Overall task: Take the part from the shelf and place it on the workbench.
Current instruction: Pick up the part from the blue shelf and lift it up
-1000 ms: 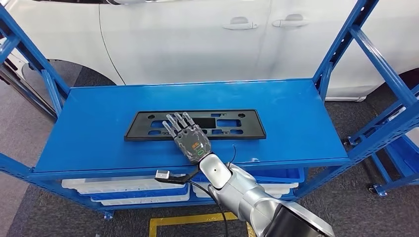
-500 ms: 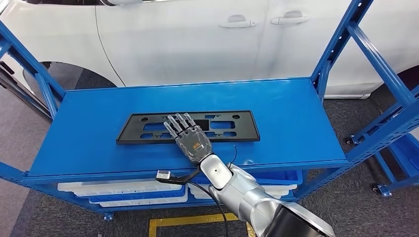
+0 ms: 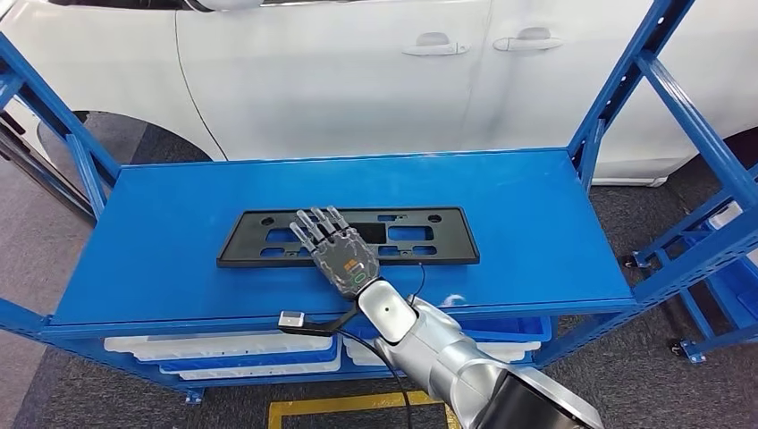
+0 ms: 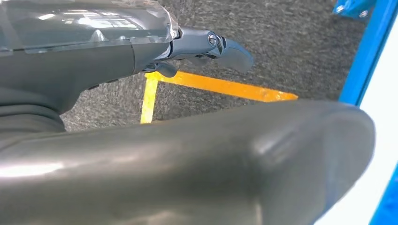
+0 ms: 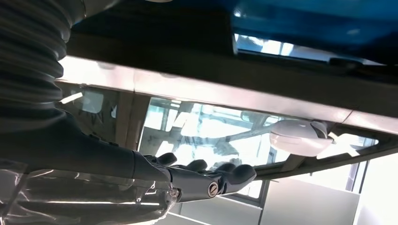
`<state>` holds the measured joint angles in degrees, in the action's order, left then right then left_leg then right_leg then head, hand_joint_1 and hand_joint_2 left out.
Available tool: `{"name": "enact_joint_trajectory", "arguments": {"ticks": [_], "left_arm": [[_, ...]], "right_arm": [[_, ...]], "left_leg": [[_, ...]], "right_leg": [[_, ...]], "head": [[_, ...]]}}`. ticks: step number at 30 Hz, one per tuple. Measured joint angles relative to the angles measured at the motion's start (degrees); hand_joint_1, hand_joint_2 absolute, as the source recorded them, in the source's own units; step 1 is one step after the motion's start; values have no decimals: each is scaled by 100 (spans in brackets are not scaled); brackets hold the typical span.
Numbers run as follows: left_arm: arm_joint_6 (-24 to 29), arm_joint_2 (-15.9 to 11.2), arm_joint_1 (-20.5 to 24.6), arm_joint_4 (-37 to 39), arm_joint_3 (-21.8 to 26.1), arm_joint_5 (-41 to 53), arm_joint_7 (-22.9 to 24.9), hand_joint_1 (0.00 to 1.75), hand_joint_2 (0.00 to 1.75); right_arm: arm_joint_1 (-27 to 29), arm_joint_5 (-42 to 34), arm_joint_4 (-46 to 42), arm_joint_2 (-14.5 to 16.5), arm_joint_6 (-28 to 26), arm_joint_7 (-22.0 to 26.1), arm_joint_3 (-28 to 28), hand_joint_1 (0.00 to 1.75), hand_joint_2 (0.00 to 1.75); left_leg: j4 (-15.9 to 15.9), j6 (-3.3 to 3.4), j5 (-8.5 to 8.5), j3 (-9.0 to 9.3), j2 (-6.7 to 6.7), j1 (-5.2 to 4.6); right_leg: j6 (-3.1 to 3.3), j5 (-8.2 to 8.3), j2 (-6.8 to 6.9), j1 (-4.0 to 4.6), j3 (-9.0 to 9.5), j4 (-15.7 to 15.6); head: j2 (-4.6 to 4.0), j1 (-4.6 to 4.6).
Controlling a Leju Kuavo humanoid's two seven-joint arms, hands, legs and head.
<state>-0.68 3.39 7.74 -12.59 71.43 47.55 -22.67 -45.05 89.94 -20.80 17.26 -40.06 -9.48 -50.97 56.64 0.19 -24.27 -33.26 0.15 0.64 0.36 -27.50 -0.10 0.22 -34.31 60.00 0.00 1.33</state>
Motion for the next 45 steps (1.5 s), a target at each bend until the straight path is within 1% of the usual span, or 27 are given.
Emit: {"name": "enact_joint_trajectory", "arguments": {"ticks": [3, 4, 5, 6, 8, 10, 13, 15, 16, 18, 20, 21, 22, 23, 25, 26, 29, 30, 32, 34, 35, 36, 37, 39, 40, 41, 45], "left_arm": [[28, 2, 7, 0, 0, -13, -43, 0, 0], [33, 2, 6, 0, 0, -15, -56, 0, 0], [35, 2, 4, 0, 0, -17, -66, 0, 0], [35, 3, 1, 0, 0, -18, -71, 0, 0], [35, 8, 0, 0, 0, -19, -75, 0, 0], [35, 11, 6, 0, 0, -19, -79, 0, 0], [35, 9, 7, 0, 1, -20, -75, 0, 0], [28, 8, 9, 1, 1, -21, -65, 0, 0], [23, 8, 11, 1, 0, -21, -61, 0, 0], [15, 8, 9, 1, 0, -21, -54, 0, 0], [15, 7, 0, 0, 0, -21, -53, 0, 0], [15, 6, -3, 0, 0, -21, -52, 0, 0], [15, 6, -4, 0, 0, -21, -52, 0, 0], [15, 5, -2, 0, 0, -21, -52, 0, 0], [8, 3, 10, 0, 0, -21, -51, 0, 0], [1, 2, 16, 0, 0, -21, -50, 0, 0], [-9, 3, 18, 0, 0, -21, -70, 0, 0], [-7, 4, 21, 0, 0, -21, -79, 0, 0], [4, 6, 32, 0, 0, -21, -87, 0, 0], [14, 6, 37, 0, 0, -21, -87, 0, 0], [16, 6, 34, 0, 0, -22, -87, 0, 0], [17, 7, 31, 0, 0, -24, -88, 0, 0], [17, 8, 29, 0, 0, -25, -89, 0, 0], [16, 17, 30, 0, 0, -33, -101, 0, 0], [16, 23, 32, 0, 0, -44, -112, 0, 0], [16, 27, 33, 0, 1, -56, -127, 0, 0], [13, 29, 36, 0, 2, -113, -184, 0, 0]], "right_arm": [[18, 0, -1, -9, -1, 3, 24, 0, 175], [34, 0, 0, -16, -1, 3, 26, 0, 175], [48, 0, 0, -24, -1, 2, 27, 0, 175], [53, 0, 0, -30, -1, 0, 29, 0, 175], [45, 0, -2, -34, -1, -2, 34, 0, 175], [36, 0, -7, -34, -1, -3, 42, 0, 175], [36, 0, -15, -35, -1, -3, 53, 0, 175], [26, 0, -24, -32, -2, -3, 59, 0, 175], [21, 1, -28, -29, -3, -3, 60, 0, 175], [26, 2, -31, -27, -3, -3, 60, 0, 175], [44, 2, -29, -27, -3, -4, 60, 0, 175], [49, 3, -29, -28, -3, -4, 60, 0, 175], [49, 3, -30, -28, -3, -4, 60, 0, 175], [46, 4, -31, -27, -3, -4, 61, 0, 175], [35, 4, -32, -26, -3, -5, 61, 0, 175], [32, 3, -31, -26, -3, -5, 61, 27, 175], [24, -4, -17, -15, 10, 11, 62, 158, 175], [15, -9, -7, -8, 30, 29, 65, 175, 175], [0, -18, 18, 4, 89, 74, 69, 175, 175], [10, -22, 56, 9, 139, 102, 69, 175, 175], [22, -27, 76, 9, 156, 110, 69, 175, 175], [29, -38, 95, 10, 169, 118, 71, 175, 175], [30, -51, 109, 12, 181, 125, 73, 175, 175], [17, -72, 126, 16, 193, 147, 80, 175, 175], [11, -74, 130, 25, 197, 159, 85, 175, 175], [7, -74, 134, 34, 199, 172, 91, 175, 175], [-34, -60, 143, 88, 206, 194, 127, 175, 175]], "left_leg": [[-20, 50, 2, 18, -6, 11], [-12, 53, -5, 19, -4, 10], [-3, 52, -14, 21, -1, 10], [10, 45, -27, 27, 4, 10], [46, 14, -65, 42, 15, 11], [92, -41, -105, 32, 22, -6], [94, -137, -124, 24, 21, -3], [233, -195, -239, -25, 17, 10], [462, -220, -381, -123, 16, 15], [1221, -261, -754, -472, 13, 23], [1747, -276, -893, -740, 13, 26], [1690, -271, -791, -723, 13, 26], [1409, -258, -596, -598, 12, 26], [978, -237, -368, -397, 8, 26], [278, -183, -116, -61, 5, 3], [121, -155, -90, 9, 8, -12], [49, -60, -75, 28, 16, -14], [19, -23, -56, 43, 11, 0], [-23, 29, -30, 66, 0, 18], [-18, 48, -31, 60, -1, 13], [-11, 51, -35, 58, 1, 10], [-3, 51, -39, 58, 6, 10], [6, 46, -45, 62, 12, 10], [35, 15, -68, 63, 25, 0], [54, -8, -81, 53, 29, -13], [68, -33, -90, 41, 30, -22], [136, -154, -161, 11, 24, -10]], "right_leg": [[-64, -501, -2, -30, -510, 1046], [-77, -580, -2, -43, -678, 1349], [-85, -551, -1, -55, -758, 1465], [-88, -410, 0, -66, -722, 1341], [-69, 1, 1, -84, -384, 584], [-31, 211, -2, -73, -125, -4], [46, 227, -17, -48, -92, -119], [107, 245, -13, -67, -68, -160], [133, 251, -7, -79, -56, -178], [162, 247, 0, -72, -51, -180], [169, 241, 0, -61, -49, -177], [168, 238, -3, -58, -43, -175], [164, 233, -7, -57, -31, -174], [155, 224, -10, -56, -16, -173], [115, 213, -14, -38, -7, -168], [89, 215, -15, -32, -12, -169], [-6, 211, -16, -28, -19, -168], [-35, 143, -16, -27, -51, -82], [-78, -167, -15, -38, -282, 441], [-102, -506, -14, -50, -660, 1234], [-107, -556, -13, -53, -780, 1473], [-105, -487, -13, -54, -790, 1482], [-93, -319, -13, -54, -683, 1249], [-42, 69, -13, -46, -279, 416], [-16, 180, -13, -41, -130, 92], [6, 226, -15, -31, -51, -98], [104, 248, -14, -37, -25, -203]], "head": [[0, -7], [0, -7], [0, -7], [0, -7], [0, -8], [0, -4], [0, -2], [0, 1], [0, 3], [0, 6], [0, 5], [0, 5], [0, 5], [0, 4], [0, 2], [0, 1], [0, -2], [0, -10], [0, -25], [0, -31], [0, -30], [0, -30], [0, -30], [0, -31], [0, -28], [0, -27], [0, -20]]}}
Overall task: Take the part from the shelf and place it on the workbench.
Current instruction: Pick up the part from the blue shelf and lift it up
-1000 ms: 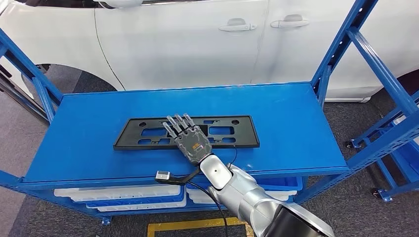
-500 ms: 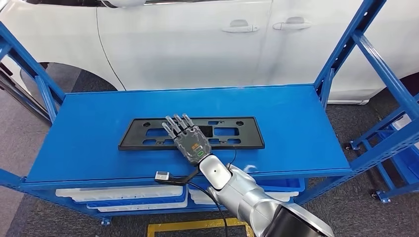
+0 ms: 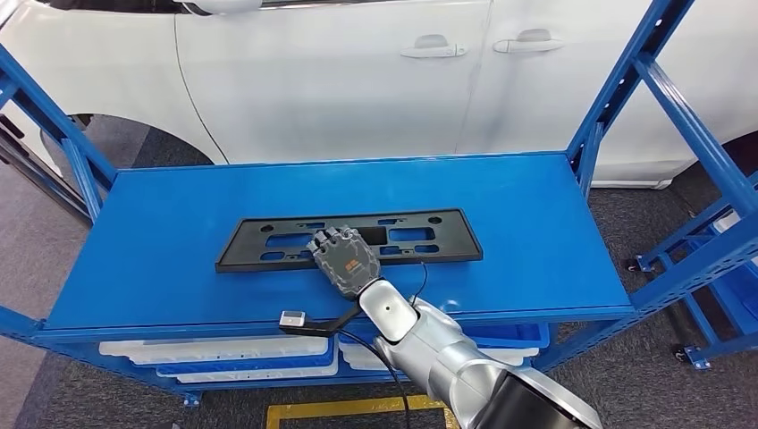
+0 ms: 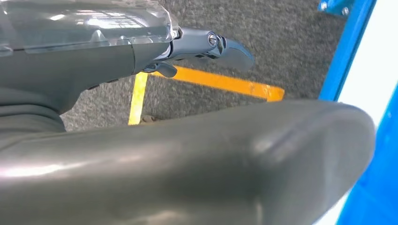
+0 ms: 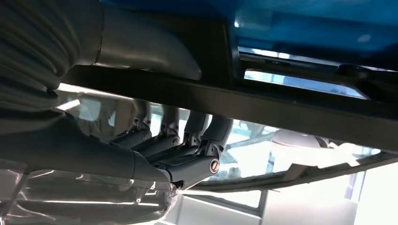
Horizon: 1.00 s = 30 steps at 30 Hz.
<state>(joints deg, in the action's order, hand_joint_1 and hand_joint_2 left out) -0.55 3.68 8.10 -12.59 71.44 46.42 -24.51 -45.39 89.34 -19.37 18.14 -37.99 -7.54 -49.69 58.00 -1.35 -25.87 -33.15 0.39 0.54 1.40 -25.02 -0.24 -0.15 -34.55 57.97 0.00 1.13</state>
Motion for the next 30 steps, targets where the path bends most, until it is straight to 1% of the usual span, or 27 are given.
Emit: {"name": "enact_joint_trajectory", "arguments": {"ticks": [1, 2, 4, 5, 6, 7, 8, 9, 10, 11, 12, 13, 14, 15, 16, 17, 19, 20, 21, 22, 23, 24, 25, 26, 27, 28, 30], "left_arm": [[-4, 1, 4, 0, 0, -8, -10, 0, 0], [-8, 2, 6, 0, 0, -10, -16, 0, 0], [-15, 4, 7, 0, 1, -15, -21, 0, 0], [-16, 3, 4, 0, 1, -16, -21, 0, 0], [-16, 3, 1, 0, 1, -18, -21, 0, 0], [-18, 3, 0, 0, 1, -19, -22, 0, 0], [-19, 2, 2, 0, 1, -19, -22, 0, 0], [-21, 1, 8, 0, 1, -19, -23, 0, 0], [-26, 0, 17, 0, 1, -19, -27, 0, 0], [-32, -1, 25, 0, 1, -21, -32, 0, 0], [-40, -1, 29, 0, 1, -24, -42, 0, 0], [-48, -1, 31, 0, 1, -31, -54, 0, 0], [-57, 1, 30, 0, 2, -41, -67, 0, 0], [-67, 3, 32, 0, 2, -51, -79, 0, 0], [-74, 4, 37, 0, 3, -62, -89, 0, 0], [-80, 7, 41, 0, 3, -71, -94, 0, 0], [-84, 7, 47, 0, 3, -79, -98, 0, 0], [-84, 8, 45, 0, 3, -81, -108, 0, 0], [-86, 8, 43, 0, 4, -81, -132, 0, 0], [-90, 9, 40, 0, 4, -80, -174, 0, 44], [-94, 12, 38, 0, 4, -77, -243, 0, 87], [-100, 16, 37, 0, 1, -72, -331, 0, 131], [-107, 20, 38, 0, -3, -67, -419, 0, 175], [-114, 22, 37, 0, -7, -63, -494, 0, 175], [-119, 23, 34, 0, -10, -62, -542, 0, 175], [-120, 23, 29, 0, -10, -63, -558, 0, 175], [-104, 20, 21, 0, -10, -69, -544, 0, 175]], "right_arm": [[-16, 5, 1, 17, 10, 4, 9, 175, 175], [-26, 10, 3, 33, 26, 9, 14, 175, 175], [-31, 21, 13, 51, 59, 14, 22, 175, 175], [-28, 26, 19, 54, 69, 16, 22, 175, 175], [-27, 29, 25, 55, 74, 16, 23, 175, 175], [-28, 30, 28, 57, 75, 17, 23, 175, 175], [-31, 31, 29, 61, 75, 17, 24, 175, 175], [-34, 31, 29, 65, 75, 16, 25, 175, 175], [-39, 31, 29, 68, 77, 17, 26, 175, 175], [-44, 31, 29, 70, 79, 21, 27, 175, 175], [-48, 29, 29, 70, 81, 29, 30, 175, 175], [-52, 28, 28, 71, 83, 40, 32, 175, 175], [-56, 27, 27, 71, 83, 56, 37, 175, 175], [-62, 26, 27, 71, 81, 72, 45, 175, 175], [-70, 23, 26, 72, 80, 86, 54, 175, 175], [-75, 20, 27, 71, 79, 98, 63, 175, 175], [-71, 9, 33, 70, 80, 108, 77, 175, 175], [-64, 1, 37, 69, 79, 111, 80, 175, 175], [-61, -9, 40, 69, 73, 119, 85, 175, 175], [-62, -22, 42, 69, 61, 131, 94, 175, 175], [-67, -44, 40, 70, 37, 149, 110, 175, 175], [-74, -78, 37, 70, 2, 175, 136, 175, 175], [-80, -123, 21, 70, -41, 208, 169, 175, 175], [-83, -178, -16, 69, -80, 254, 210, 175, 175], [-80, -233, -85, 63, -108, 308, 262, 175, 175], [-74, -279, -189, 52, -123, 369, 322, 175, 175], [-60, -349, -495, 25, -131, 514, 475, 175, 175]], "left_leg": [[160, -30, -110, -64, -3, 6], [439, -59, -275, -185, -6, 16], [1216, -106, -628, -543, -8, 29], [1497, -119, -702, -680, -8, 32], [1574, -124, -664, -724, -8, 34], [1402, -121, -511, -646, -9, 37], [1030, -109, -290, -468, -10, 39], [596, -87, -104, -257, -13, 37], [231, -57, 21, -82, -13, 27], [5, -25, 75, 21, -12, 14], [-84, 9, 70, 55, -10, -2], [-98, 42, 73, 51, -5, -15], [-112, 79, 90, 54, -8, -3], [-136, 117, 108, 65, -12, 7], [-163, 153, 128, 76, -18, 20], [-185, 180, 143, 85, -25, 32], [-182, 203, 150, 72, -30, 20], [-172, 206, 150, 63, -30, 15], [-159, 207, 147, 54, -29, 13], [-140, 205, 140, 48, -25, 12], [-119, 199, 129, 45, -19, 12], [-96, 187, 115, 42, -11, 12], [-67, 166, 99, 31, -4, 1], [-48, 140, 90, 17, 1, -8], [-37, 111, 84, 2, 3, -14], [-36, 79, 86, -9, 2, -16], [-24, 14, 63, -22, -3, 1]], "right_leg": [[26, 9, 6, -16, 13, -20], [45, 13, 13, -24, 23, -31], [63, 10, 19, -20, 24, -31], [65, 8, 21, -18, 26, -30], [65, 7, 21, -17, 30, -29], [64, 4, 18, -17, 40, -29], [58, -1, 14, -17, 53, -29], [47, -6, 9, -13, 65, -28], [28, -9, 2, -3, 65, -23], [3, -7, -3, 5, 56, -20], [-27, 0, -7, 10, 44, -20], [-60, 11, -10, 10, 35, -23], [-93, 9, -9, 9, 33, -24], [-123, -26, -7, 8, 22, 16], [-148, -120, -6, 7, -29, 144], [-169, -279, -5, 3, -141, 405], [-198, -654, -4, -14, -499, 1180], [-208, -760, -3, -19, -657, 1507], [-213, -754, -3, -22, -725, 1643], [-211, -639, -2, -23, -679, 1545], [-201, -447, -1, -24, -529, 1240], [-180, -262, -1, -23, -324, 819], [-155, -131, -1, -15, -145, 446], [-130, -63, -3, -6, -32, 196], [-103, -53, -7, 8, 14, 77], [-79, -55, -14, 22, 9, 66], [-13, -28, -19, 12, 5, 37]], "head": [[0, 5], [0, 11], [0, 16], [0, 16], [0, 17], [0, 17], [0, 17], [0, 16], [0, 15], [0, 13], [0, 12], [0, 11], [0, 11], [0, 9], [0, 2], [0, -4], [0, -13], [0, -13], [0, -13], [0, -13], [0, -13], [0, -14], [0, -12], [0, -11], [0, -9], [0, -8], [0, -9]]}}
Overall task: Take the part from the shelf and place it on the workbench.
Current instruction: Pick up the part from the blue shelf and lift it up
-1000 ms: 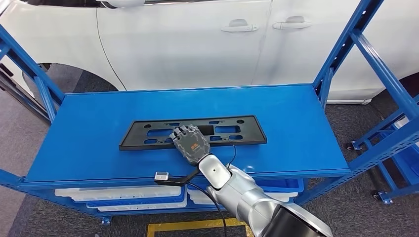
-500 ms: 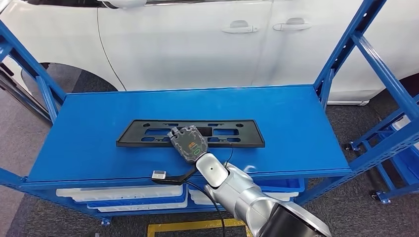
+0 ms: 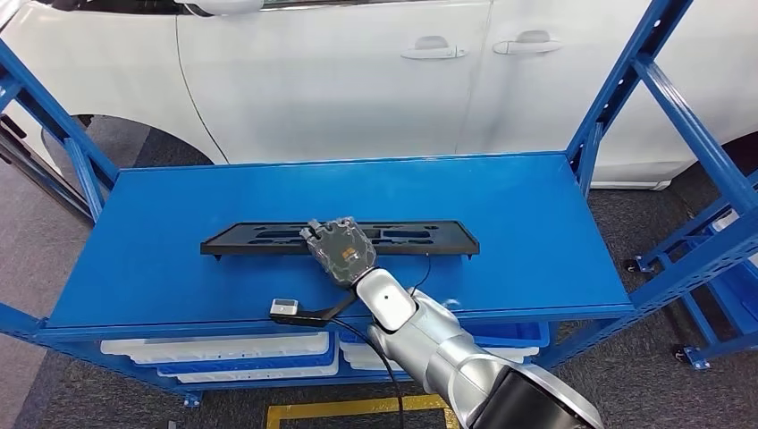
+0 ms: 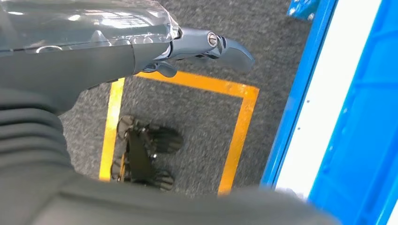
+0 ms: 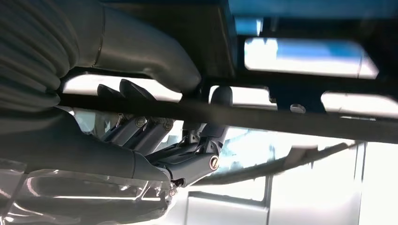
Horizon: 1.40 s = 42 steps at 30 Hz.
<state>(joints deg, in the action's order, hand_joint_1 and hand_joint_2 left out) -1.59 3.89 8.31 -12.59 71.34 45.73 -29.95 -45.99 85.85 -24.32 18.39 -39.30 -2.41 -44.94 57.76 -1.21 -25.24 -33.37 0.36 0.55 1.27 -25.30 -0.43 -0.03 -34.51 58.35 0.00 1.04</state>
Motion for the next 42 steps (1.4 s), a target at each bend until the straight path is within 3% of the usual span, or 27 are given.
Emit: {"name": "enact_joint_trajectory", "arguments": {"ticks": [2, 4, 6, 7, 8, 10, 11, 13, 15, 17, 20, 21, 22, 23, 26, 28, 30, 34, 36, 39, 40, 42], "left_arm": [[18, 2, 0, 0, 0, -17, 32, 0, 175], [22, 7, -4, 0, 0, -57, 41, 0, 175], [25, 7, -20, 0, 0, -116, -5, 0, 175], [33, 7, -28, 0, 0, -151, -52, 0, 175], [43, 7, -34, 0, 3, -203, -107, 0, 175], [18, 2, -46, 0, 33, -370, -210, 0, 175], [-29, -2, -56, 0, 69, -476, -244, 0, 175], [-132, -20, -106, 0, 161, -647, -270, 0, 175], [-177, -40, -177, 0, 239, -726, -267, 0, 175], [-186, -50, -209, 0, 287, -750, -263, 0, 175], [-169, -55, -192, 0, 331, -761, -240, 0, 175], [-158, -56, -194, 0, 340, -763, -254, 0, 175], [-145, -56, -203, 0, 349, -762, -276, 0, 175], [-142, -56, -217, 0, 352, -758, -312, 0, 175], [-173, -53, -249, 0, 355, -749, -399, 0, 175], [-198, -55, -249, 0, 356, -749, -474, 0, 175], [-206, -56, -244, 0, 356, -748, -515, 0, 175], [-207, -56, -243, 0, 356, -745, -527, 0, 175], [-209, -66, -240, 0, 356, -735, -552, 0, 175], [-212, -75, -244, 0, 356, -726, -572, 0, 175], [-211, -78, -246, 0, 356, -723, -574, 0, 175], [-207, -90, -245, 0, 356, -715, -576, 0, 175]], "right_arm": [[20, -116, -415, -15, -7, 212, 195, 175, 175], [85, -379, -900, -27, -12, 533, 451, 175, 175], [211, -865, -1428, -38, -13, 970, 757, 175, 175], [283, -1238, -1705, -40, -10, 1232, 913, 175, 175], [357, -1738, -1997, -42, 2, 1534, 1060, 175, 175], [541, -3356, -2777, -82, 155, 2255, 1331, 175, 175], [671, -4444, -3323, -143, 333, 2599, 1435, 175, 175], [994, -6646, -4627, -353, 767, 3025, 1576, 175, 175], [1281, -8116, -5796, -574, 1035, 3125, 1666, 175, 175], [1459, -8446, -6565, -728, 1139, 3157, 1725, 175, 175], [1703, -8371, -7321, -929, 1469, 3440, 1765, 175, 175], [1820, -8563, -7561, -1019, 1682, 3535, 1779, 175, 175], [1950, -8830, -7807, -1132, 1941, 3600, 1794, 175, 175], [2080, -9097, -8047, -1247, 2219, 3645, 1810, 175, 175], [2372, -9650, -8689, -1518, 3065, 3737, 1866, 175, 175], [2509, -9791, -8988, -1606, 3505, 3746, 1879, 175, 175], [2595, -9836, -9115, -1641, 3674, 3743, 1878, 175, 175], [2636, -9861, -9163, -1661, 3713, 3740, 1878, 175, 175], [2691, -9901, -9277, -1700, 3772, 3735, 1878, 175, 175], [2795, -10023, -9460, -1805, 3901, 3733, 1878, 175, 175], [2820, -10057, -9485, -1839, 3943, 3738, 1878, 175, 175], [2826, -10085, -9514, -1887, 3994, 3748, 1878, 175, 175]], "left_leg": [[295, -60, -207, -129, -4, 14], [1008, -107, -575, -449, -5, 31], [1589, -134, -745, -727, -6, 39], [1587, -136, -665, -737, -6, 40], [1355, -130, -484, -637, -6, 43], [563, -101, -87, -264, -5, 39], [254, -73, 8, -119, -3, 30], [31, -8, 6, -21, 8, 2], [-8, 66, 12, -17, 7, 14], [-60, 138, 30, 14, -9, 33], [-76, 205, 28, 31, -24, 18], [-73, 215, 22, 36, -20, 14], [-68, 219, 15, 42, -13, 12], [-60, 218, 6, 50, -3, 12], [-6, 170, -47, 57, 14, -3], [25, 115, -80, 50, 10, -23], [25, 88, -88, 54, 7, -27], [16, 69, -86, 61, 6, -22], [111, 18, -172, 27, 3, -15], [1373, -78, -764, -513, -5, 8], [1556, -77, -789, -585, -5, 12], [868, -10, -407, -236, -4, -1]], "right_leg": [[58, 27, 6, -28, 9, -40], [82, 27, 12, -25, 10, -43], [89, 19, 15, -17, 10, -38], [89, 12, 14, -17, 15, -34], [83, 3, 13, -18, 23, -29], [51, -25, 14, -8, 41, -18], [26, -37, 17, 3, 38, -10], [-27, -45, 34, 21, 23, -4], [-84, -64, 41, 19, 28, 2], [-140, -237, 37, 17, -63, 235], [-190, -756, 36, -4, -583, 1341], [-200, -831, 37, -15, -727, 1628], [-205, -797, 37, -26, -777, 1709], [-205, -659, 38, -35, -712, 1550], [-166, -138, 40, -44, -175, 393], [-126, -62, 31, -27, -27, 65], [-104, -60, 21, -15, -28, 66], [-84, -60, 18, -10, -28, 65], [-30, -43, 22, -34, -17, 36], [48, -28, 37, -42, -5, 10], [55, -25, 37, -31, -3, 15], [56, -18, 34, -17, 12, 20]], "head": [[0, 12], [0, 23], [0, 23], [0, 24], [0, 24], [0, 24], [0, 23], [0, 18], [0, 15], [0, 10], [0, 5], [0, 5], [0, 4], [0, 2], [0, -3], [0, 88], [0, 206], [0, 269], [0, 376], [0, 744], [0, 832], [0, 916]]}}
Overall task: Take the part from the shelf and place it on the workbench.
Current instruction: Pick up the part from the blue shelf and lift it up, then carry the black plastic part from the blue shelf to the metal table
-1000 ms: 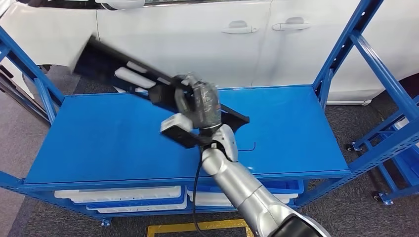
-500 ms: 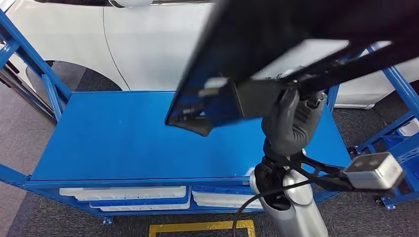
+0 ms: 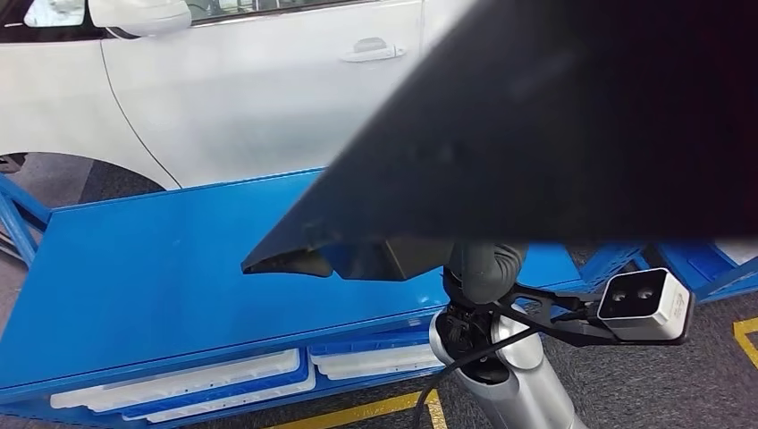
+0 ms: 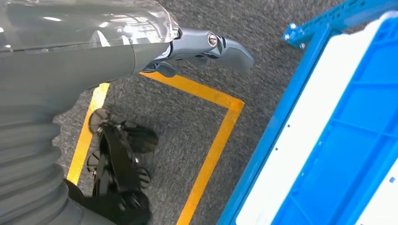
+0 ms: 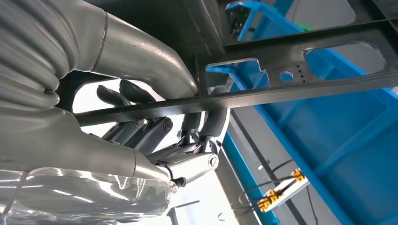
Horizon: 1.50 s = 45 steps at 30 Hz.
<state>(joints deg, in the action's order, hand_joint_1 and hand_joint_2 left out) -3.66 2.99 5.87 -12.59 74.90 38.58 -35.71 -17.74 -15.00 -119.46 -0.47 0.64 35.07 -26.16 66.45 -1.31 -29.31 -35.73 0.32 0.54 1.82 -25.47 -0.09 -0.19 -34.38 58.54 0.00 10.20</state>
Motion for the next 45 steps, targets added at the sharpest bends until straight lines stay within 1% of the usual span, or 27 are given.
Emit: {"name": "enact_joint_trajectory", "arguments": {"ticks": [2, 3, 6, 7, 9, 11, 13, 14, 16, 18, 21, 22, 24, 26, 27, 29, 31, 33, 34, 36, 38, 39, 41, 42, 43, 44, 45], "left_arm": [[8, -23, 8, 0, -1, 4, -1, 0, 175], [12, -33, 9, 0, -1, 4, -1, 0, 175], [21, -54, -3, 0, -1, 4, 0, 0, 175], [22, -56, -2, 0, -1, 3, 1, 0, 175], [23, -53, 8, 0, -2, 4, 2, 0, 175], [23, -54, 10, 0, -2, 18, 2, 0, 175], [23, -53, 9, 0, -3, 35, 4, 0, 175], [23, -52, 9, 0, -4, 40, 5, 0, 175], [23, -54, 10, 0, -6, 43, 13, 0, 175], [36, -59, 10, 0, -7, 44, 36, 0, 175], [92, -63, 1, 0, -7, 46, 144, 0, 175], [108, -63, -6, 1, -7, 50, 181, 0, 175], [132, -63, -12, 1, -7, 57, 220, 0, 175], [169, -65, -5, 1, -7, 75, 267, 0, 175], [197, -67, -2, 0, -8, 88, 301, 0, 175], [249, -69, -3, 0, -14, 118, 366, 0, 175], [275, -84, -1, -1, -24, 152, 405, 0, 175], [287, -113, 2, -1, -42, 196, 440, 0, 175], [302, -126, -1, -2, -49, 210, 458, 0, 175], [350, -134, -20, -2, -55, 222, 494, 0, 175], [393, -131, -33, -2, -55, 223, 512, 0, 175], [407, -126, -38, -2, -56, 223, 514, 0, 175], [436, -113, -51, -2, -57, 220, 514, 0, 175], [446, -109, -60, -2, -57, 217, 513, 0, 175], [449, -106, -67, -2, -57, 215, 511, 0, 175], [437, -104, -70, -2, -57, 215, 509, 0, 175], [412, -104, -71, -2, -57, 216, 507, 0, 175]], "right_arm": [[2, -25, -17, -53, 34, 20, -1, 175, 175], [4, -38, -19, -82, 44, 37, -4, 175, 175], [9, -74, -19, -158, 46, 84, -27, 175, 175], [3, -82, -19, -178, 44, 92, -34, 175, 175], [-16, -96, -17, -217, 26, 99, -44, 175, 175], [-39, -116, -10, -262, -27, 109, -62, 175, 175], [-70, -145, 8, -321, -106, 132, -94, 175, 175], [-96, -162, 20, -354, -144, 144, -115, 175, 175], [-155, -183, 39, -406, -188, 159, -155, 175, 175], [-194, -190, 50, -442, -224, 167, -184, 175, 175], [-289, -272, 102, -505, -383, 175, -262, 175, 175], [-336, -304, 128, -524, -441, 173, -301, 175, 175], [-419, -343, 171, -552, -507, 169, -363, 175, 175], [-461, -372, 204, -568, -600, 166, -415, 175, 175], [-474, -391, 221, -577, -677, 164, -447, 175, 175], [-489, -432, 257, -603, -829, 157, -511, 175, 175], [-481, -452, 293, -648, -908, 158, -562, 175, 175], [-439, -384, 331, -705, -929, 191, -610, 175, 175], [-405, -315, 355, -730, -927, 223, -636, 175, 175], [-332, -168, 415, -762, -909, 292, -685, 175, 175], [-285, -92, 498, -803, -863, 355, -714, 175, 175], [-274, -83, 537, -829, -835, 379, -721, 175, 175], [-266, -125, 619, -891, -774, 406, -726, 175, 175], [-269, -176, 656, -926, -745, 404, -727, 175, 175], [-286, -259, 694, -974, -722, 390, -727, 175, 175], [-317, -356, 725, -1030, -704, 372, -725, 175, 175], [-356, -444, 749, -1094, -697, 356, -717, 175, 175]], "left_leg": [[-679, 78, 243, 340, 1, -37], [-832, 106, 280, 408, 3, -58], [-935, 169, 357, 404, -4, -70], [-987, 197, 409, 401, -14, -55], [-1062, 242, 509, 359, -33, -24], [-1051, 262, 572, 258, -37, -24], [-1005, 249, 628, 137, -40, -19], [-972, 233, 653, 74, -40, -12], [-883, 184, 695, -53, -35, 0], [-808, 117, 739, -137, -21, -4], [-791, 4, 828, -188, -4, -1], [-753, -30, 768, -224, -4, 9], [-398, -79, 354, -360, -8, 29], [308, -105, -193, -536, -10, 32], [620, -107, -328, -575, -10, 31], [751, -73, -222, -401, -10, 23], [132, 32, 27, 147, -7, -14], [-669, 135, 9, 694, -4, -61], [-903, 173, -39, 825, -2, -82], [-1038, 212, 17, 841, -2, -119], [-1166, 272, 191, 804, -35, -101], [-1222, 293, 286, 763, -52, -80], [-1243, 313, 444, 600, -70, -60], [-1223, 302, 504, 503, -75, -58], [-1189, 291, 564, 390, -81, -53], [-1144, 276, 614, 281, -86, -46], [-1085, 256, 656, 167, -89, -36]], "right_leg": [[-23, 13, 0, 20, -5, 10], [-46, 25, 1, 19, -17, 12], [-148, 62, -1, 2, -42, -4], [-184, -4, -2, 2, -63, 40], [-243, -382, -3, -8, -210, 448], [-291, -859, -1, -33, -448, 1194], [-331, -994, 2, -63, -469, 1547], [-347, -898, 4, -80, -309, 1381], [-366, -654, 6, -109, 223, 602], [-318, -528, -20, -96, 520, 96], [-173, -445, -44, -73, 454, 54], [-118, -394, -37, -75, 408, 52], [-29, -272, -13, -80, 284, 36], [8, -154, 1, -56, 131, 41], [15, -94, 7, -41, 51, 44], [20, 21, 10, -8, -102, 50], [16, 127, 11, 20, -220, 51], [-20, 223, 18, 29, -275, 39], [-52, 270, 25, 14, -280, 22], [-128, 379, 31, -14, -274, -45], [-183, 275, 18, -18, -325, 8], [-206, 85, 12, -15, -382, 150], [-250, -516, 7, -33, -570, 830], [-275, -700, 8, -47, -642, 1195], [-302, -760, 9, -62, -663, 1487], [-325, -666, 10, -77, -593, 1573], [-346, -504, 11, -94, -416, 1448]], "head": [[0, 73], [0, 99], [0, 116], [0, 114], [0, 112], [0, 111], [0, 108], [0, 107], [0, 107], [0, 107], [0, 103], [0, 105], [0, 105], [0, 104], [0, 103], [0, 102], [0, 101], [0, 94], [0, 92], [0, 89], [0, 77], [0, 60], [0, 17], [0, 3], [0, -9], [0, -18], [0, -31]]}}
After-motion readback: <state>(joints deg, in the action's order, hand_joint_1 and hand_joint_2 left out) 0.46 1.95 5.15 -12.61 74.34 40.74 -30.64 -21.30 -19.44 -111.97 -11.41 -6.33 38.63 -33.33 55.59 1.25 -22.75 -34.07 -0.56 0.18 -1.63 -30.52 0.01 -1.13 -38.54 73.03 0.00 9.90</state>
